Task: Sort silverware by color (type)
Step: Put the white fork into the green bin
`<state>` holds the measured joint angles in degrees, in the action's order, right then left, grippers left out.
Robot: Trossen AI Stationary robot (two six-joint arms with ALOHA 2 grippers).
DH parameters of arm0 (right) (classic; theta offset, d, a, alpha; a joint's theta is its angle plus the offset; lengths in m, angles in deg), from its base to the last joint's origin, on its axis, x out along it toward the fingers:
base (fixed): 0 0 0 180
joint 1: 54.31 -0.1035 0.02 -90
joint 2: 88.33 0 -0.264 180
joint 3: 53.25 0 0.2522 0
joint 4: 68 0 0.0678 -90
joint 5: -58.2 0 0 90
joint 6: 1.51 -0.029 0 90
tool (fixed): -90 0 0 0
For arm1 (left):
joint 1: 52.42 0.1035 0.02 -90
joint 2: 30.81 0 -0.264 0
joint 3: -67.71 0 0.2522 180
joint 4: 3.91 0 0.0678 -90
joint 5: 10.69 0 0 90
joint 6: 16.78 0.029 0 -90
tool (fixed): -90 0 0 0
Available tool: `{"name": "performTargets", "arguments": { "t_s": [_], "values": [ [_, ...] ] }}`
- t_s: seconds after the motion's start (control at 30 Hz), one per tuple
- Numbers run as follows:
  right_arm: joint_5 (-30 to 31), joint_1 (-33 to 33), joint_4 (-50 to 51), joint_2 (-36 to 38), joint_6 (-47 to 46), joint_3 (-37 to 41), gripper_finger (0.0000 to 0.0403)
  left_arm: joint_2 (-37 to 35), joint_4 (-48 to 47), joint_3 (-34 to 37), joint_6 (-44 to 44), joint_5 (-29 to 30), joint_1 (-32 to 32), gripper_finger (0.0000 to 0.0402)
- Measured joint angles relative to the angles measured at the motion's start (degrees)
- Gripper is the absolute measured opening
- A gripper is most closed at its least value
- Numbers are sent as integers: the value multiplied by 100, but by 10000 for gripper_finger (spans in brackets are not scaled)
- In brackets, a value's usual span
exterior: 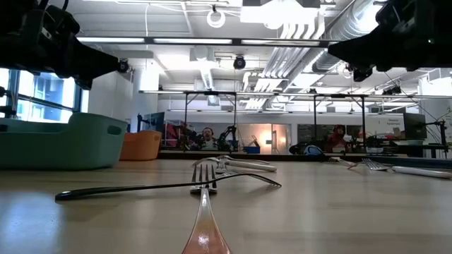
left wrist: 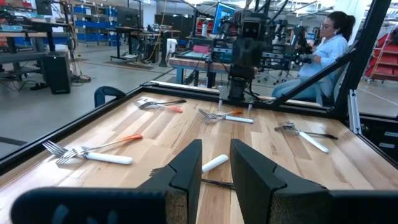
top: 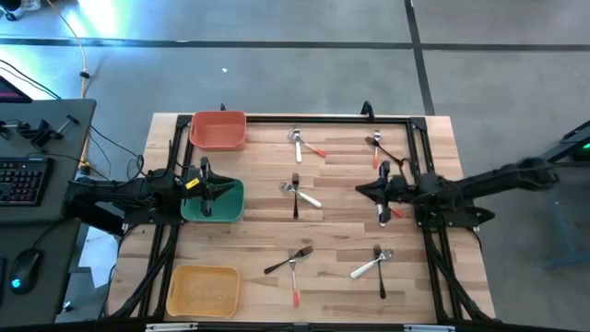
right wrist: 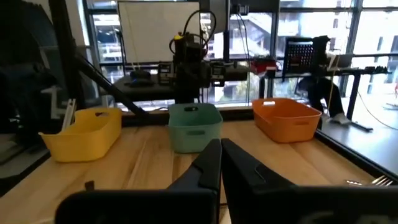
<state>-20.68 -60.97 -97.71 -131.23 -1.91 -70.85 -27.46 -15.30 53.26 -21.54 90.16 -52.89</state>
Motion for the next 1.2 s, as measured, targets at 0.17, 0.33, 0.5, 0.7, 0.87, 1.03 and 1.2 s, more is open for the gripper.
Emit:
{"name": "performTargets", "arguments": {
  "t_s": [0.17, 0.33, 0.5, 0.7, 0.87, 1.03, 1.2],
  "values": [
    [155, -346, 28, -953, -245, -566, 0, -2, 57, 0, 156, 2, 0, 74],
    [155, -556, 38, -1762, -378, -1166, 0, 0, 50, 0, 444, 0, 0, 74],
    [155, -592, 54, -2429, -375, -1770, 0, 0, 65, 0, 443, 1, 0, 74],
    [157, -590, 67, -3061, -368, -2488, 0, -1, 150, 1, 773, 28, 2, 74],
    [160, -586, 82, -3600, -199, -3007, 0, 0, 180, 2, 479, 22, 0, 74],
    [172, -517, 113, -4220, -224, -3558, 0, 0, 179, 2, 304, 21, 0, 74],
    [174, -376, 481, -4888, -217, -4229, 0, -1, 181, 2, 424, 22, 0, 74]
  ]
}}
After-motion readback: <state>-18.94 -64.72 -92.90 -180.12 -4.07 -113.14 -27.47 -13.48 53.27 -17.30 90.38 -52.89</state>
